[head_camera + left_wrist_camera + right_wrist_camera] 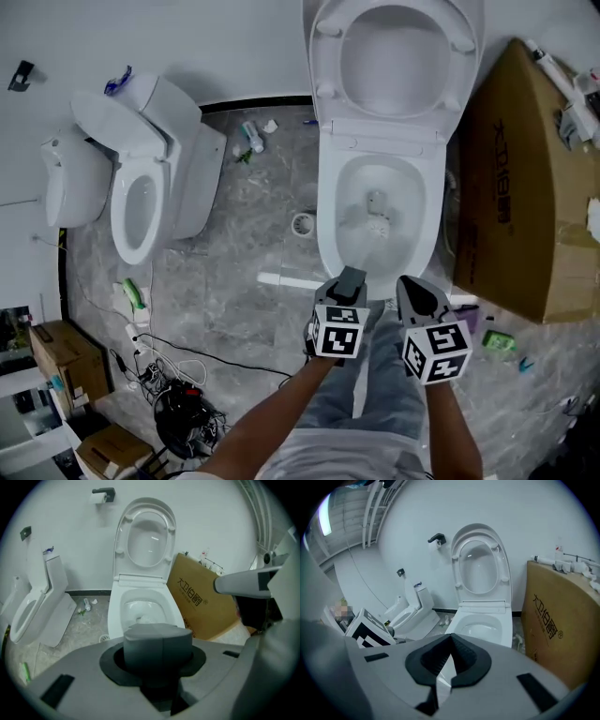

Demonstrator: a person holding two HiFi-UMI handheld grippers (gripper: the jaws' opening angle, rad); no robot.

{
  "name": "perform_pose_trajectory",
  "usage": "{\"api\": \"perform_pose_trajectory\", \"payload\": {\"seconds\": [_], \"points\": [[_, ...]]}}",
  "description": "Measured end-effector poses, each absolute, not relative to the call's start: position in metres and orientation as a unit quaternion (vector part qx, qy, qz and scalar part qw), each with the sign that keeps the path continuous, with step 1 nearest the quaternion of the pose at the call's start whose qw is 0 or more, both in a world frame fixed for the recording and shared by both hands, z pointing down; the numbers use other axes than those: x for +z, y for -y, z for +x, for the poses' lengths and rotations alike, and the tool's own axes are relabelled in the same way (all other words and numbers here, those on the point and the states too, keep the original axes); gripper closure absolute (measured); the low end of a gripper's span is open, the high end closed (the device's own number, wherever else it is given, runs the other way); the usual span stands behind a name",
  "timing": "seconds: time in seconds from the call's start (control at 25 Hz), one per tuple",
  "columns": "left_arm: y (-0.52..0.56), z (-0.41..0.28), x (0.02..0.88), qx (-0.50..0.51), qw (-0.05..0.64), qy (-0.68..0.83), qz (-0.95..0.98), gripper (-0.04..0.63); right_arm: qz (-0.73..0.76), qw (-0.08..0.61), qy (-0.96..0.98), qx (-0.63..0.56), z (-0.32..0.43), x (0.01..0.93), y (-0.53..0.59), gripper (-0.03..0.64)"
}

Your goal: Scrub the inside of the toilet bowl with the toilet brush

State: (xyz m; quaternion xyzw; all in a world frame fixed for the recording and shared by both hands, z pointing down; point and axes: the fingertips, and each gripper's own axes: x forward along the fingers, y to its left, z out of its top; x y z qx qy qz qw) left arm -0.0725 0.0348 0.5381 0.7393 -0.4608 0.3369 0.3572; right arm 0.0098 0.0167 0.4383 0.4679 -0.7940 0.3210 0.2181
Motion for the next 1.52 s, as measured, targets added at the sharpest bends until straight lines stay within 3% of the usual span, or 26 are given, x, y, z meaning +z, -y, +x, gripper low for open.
{"api": "perform_pose_trajectory", "payload": {"seconds": [0.72,1.0,1.16,1.52], "points": [[-0.102,-0.086,0.281,0.205,0.276,0.521,0.781,0.437,0.467,0.151,0.838,0.238,-0.019,0.232,-0.097,0.618],[-0.123,-0.057,0.188,0.152,0.190,0.543,0.804,0.438,0.460,0.113,0.859,0.192,0.005,0.166,-0.128,0.618],[-0.135,-0.036,0.161,0.137,0.144,0.550,0.811,0.437,0.457,0.101,0.867,0.171,0.019,0.144,-0.139,0.618],[-0.147,-0.015,0.147,0.120,0.140,0.557,0.810,0.437,0.465,0.099,0.866,0.158,0.043,0.135,-0.151,0.618]]}}
